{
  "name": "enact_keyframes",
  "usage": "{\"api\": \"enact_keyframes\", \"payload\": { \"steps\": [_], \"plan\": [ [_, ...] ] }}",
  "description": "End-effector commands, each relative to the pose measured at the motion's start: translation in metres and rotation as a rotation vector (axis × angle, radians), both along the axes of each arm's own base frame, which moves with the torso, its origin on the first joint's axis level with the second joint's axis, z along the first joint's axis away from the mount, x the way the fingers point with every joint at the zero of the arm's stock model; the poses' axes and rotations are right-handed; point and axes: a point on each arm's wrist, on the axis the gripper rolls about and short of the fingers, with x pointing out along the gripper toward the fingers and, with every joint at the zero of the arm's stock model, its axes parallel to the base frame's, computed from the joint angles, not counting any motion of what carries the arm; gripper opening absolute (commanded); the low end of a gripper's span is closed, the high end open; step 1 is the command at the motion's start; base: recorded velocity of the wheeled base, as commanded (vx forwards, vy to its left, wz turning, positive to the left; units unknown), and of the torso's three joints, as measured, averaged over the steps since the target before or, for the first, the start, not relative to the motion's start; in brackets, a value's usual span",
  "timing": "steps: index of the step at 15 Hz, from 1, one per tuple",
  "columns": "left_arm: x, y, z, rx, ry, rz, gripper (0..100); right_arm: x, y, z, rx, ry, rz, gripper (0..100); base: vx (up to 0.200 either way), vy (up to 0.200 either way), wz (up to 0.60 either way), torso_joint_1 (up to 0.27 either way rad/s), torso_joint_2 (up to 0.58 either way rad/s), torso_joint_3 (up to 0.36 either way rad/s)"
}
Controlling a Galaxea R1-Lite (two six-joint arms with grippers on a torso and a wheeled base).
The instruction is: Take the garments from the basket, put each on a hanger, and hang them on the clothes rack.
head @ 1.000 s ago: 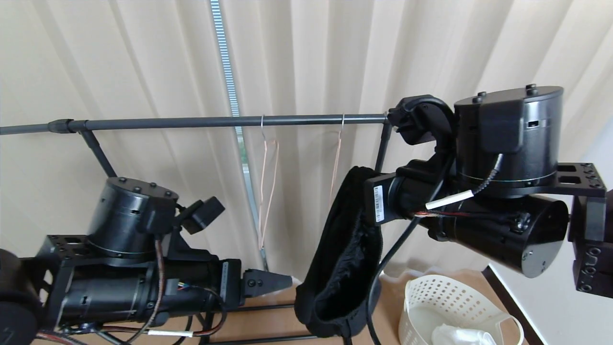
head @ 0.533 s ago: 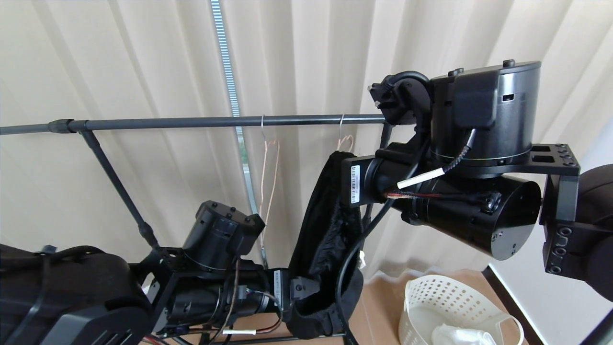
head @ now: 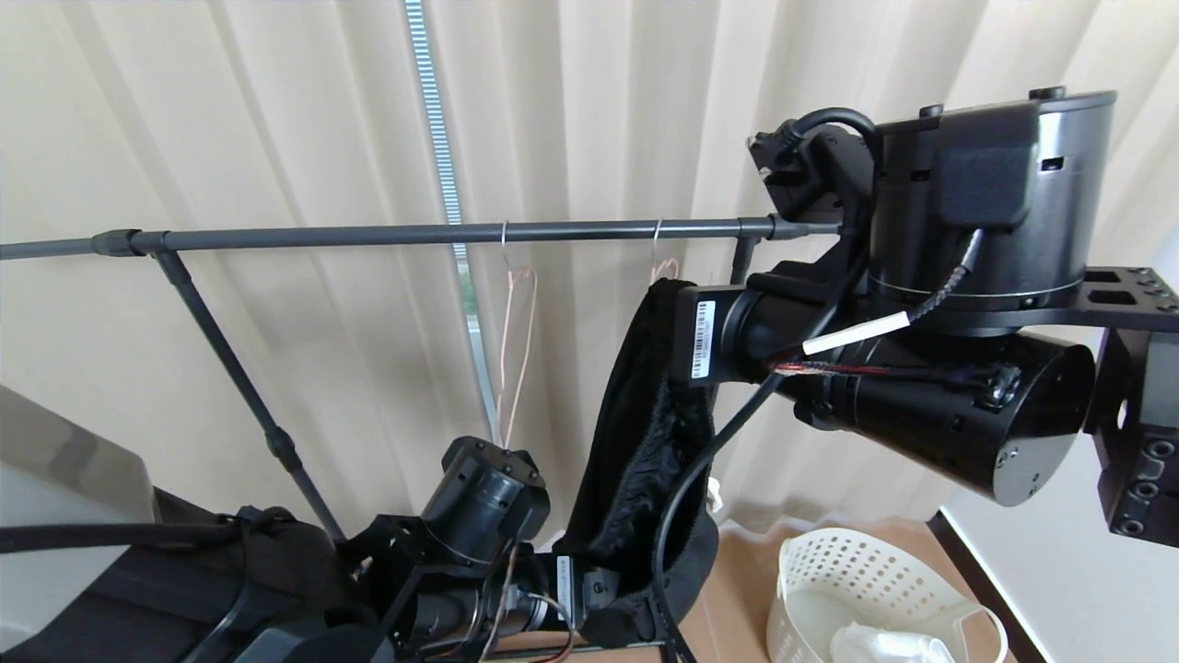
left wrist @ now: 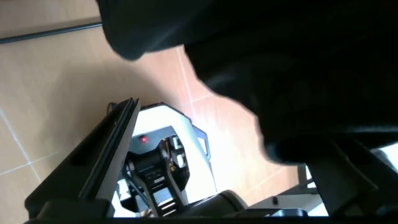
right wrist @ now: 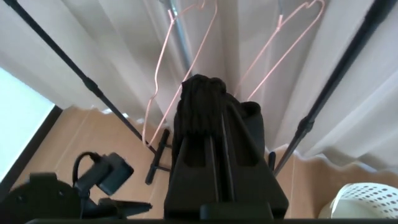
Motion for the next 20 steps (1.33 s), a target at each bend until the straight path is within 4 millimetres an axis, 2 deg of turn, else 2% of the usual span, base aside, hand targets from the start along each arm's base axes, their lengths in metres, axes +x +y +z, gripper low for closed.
{"api": "enact_keyframes", "payload": {
  "steps": [1, 3, 4, 7, 8, 10, 11, 12, 13, 14, 17, 20],
  "plan": [
    [-0.019, 0.0, -0.007, 0.05, 0.007, -0.025, 0, -0.001, -0.017, 0.01, 0.044, -0.011, -0.041, 0, 0.0, 0.0, 0.0, 0.0, 0.0, 0.0],
    [-0.027, 0.005, -0.006, 0.067, 0.0, -0.027, 0, -0.011, -0.03, 0.011, 0.057, -0.009, -0.05, 0, 0.0, 0.0, 0.0, 0.0, 0.0, 0.0],
    [-0.029, 0.008, 0.002, 0.054, -0.026, -0.02, 0, -0.017, -0.044, 0.005, 0.044, 0.001, -0.065, 0, 0.0, 0.0, 0.0, 0.0, 0.0, 0.0],
    [-0.027, 0.012, 0.032, 0.021, -0.146, -0.03, 0, -0.027, -0.063, -0.014, -0.019, 0.044, -0.074, 0, 0.0, 0.0, 0.0, 0.0, 0.0, 0.0],
    [-0.025, 0.012, 0.038, 0.02, -0.175, -0.036, 0, -0.027, -0.063, -0.017, -0.047, 0.053, -0.071, 0, 0.0, 0.0, 0.0, 0.0, 0.0, 0.0],
    [-0.016, 0.011, 0.061, 0.08, -0.287, -0.063, 0, -0.028, -0.069, -0.029, -0.226, 0.109, -0.053, 0, 0.0, 0.0, 0.0, 0.0, 0.0, 0.0],
    [-0.013, 0.01, 0.072, 0.101, -0.311, -0.061, 0, -0.029, -0.07, -0.03, -0.241, 0.119, -0.056, 0, 0.0, 0.0, 0.0, 0.0, 0.0, 0.0],
    [-0.013, 0.01, 0.072, 0.101, -0.311, -0.061, 0, -0.029, -0.07, -0.03, -0.241, 0.119, -0.056, 0, 0.0, 0.0, 0.0, 0.0, 0.0, 0.0],
    [-0.006, 0.005, 0.093, 0.162, -0.332, -0.064, 0, -0.028, -0.069, -0.033, -0.26, 0.132, -0.056, 0, 0.0, 0.0, 0.0, 0.0, 0.0, 0.0],
    [-0.003, 0.005, 0.103, 0.195, -0.339, -0.063, 0, -0.028, -0.07, -0.036, -0.274, 0.147, -0.055, 0, 0.0, 0.0, 0.0, 0.0, 0.0, 0.0],
    [0.006, 0.01, 0.117, 0.244, -0.345, -0.047, 0, -0.025, -0.07, -0.037, -0.28, 0.152, -0.072, 0, 0.0, 0.0, 0.0, 0.0, 0.0, 0.0],
    [0.008, 0.025, 0.116, 0.294, -0.352, 0.005, 0, -0.015, -0.075, -0.041, -0.299, 0.153, -0.155, 0, 0.0, 0.0, 0.0, 0.0, 0.0, 0.0]
  ]
}}
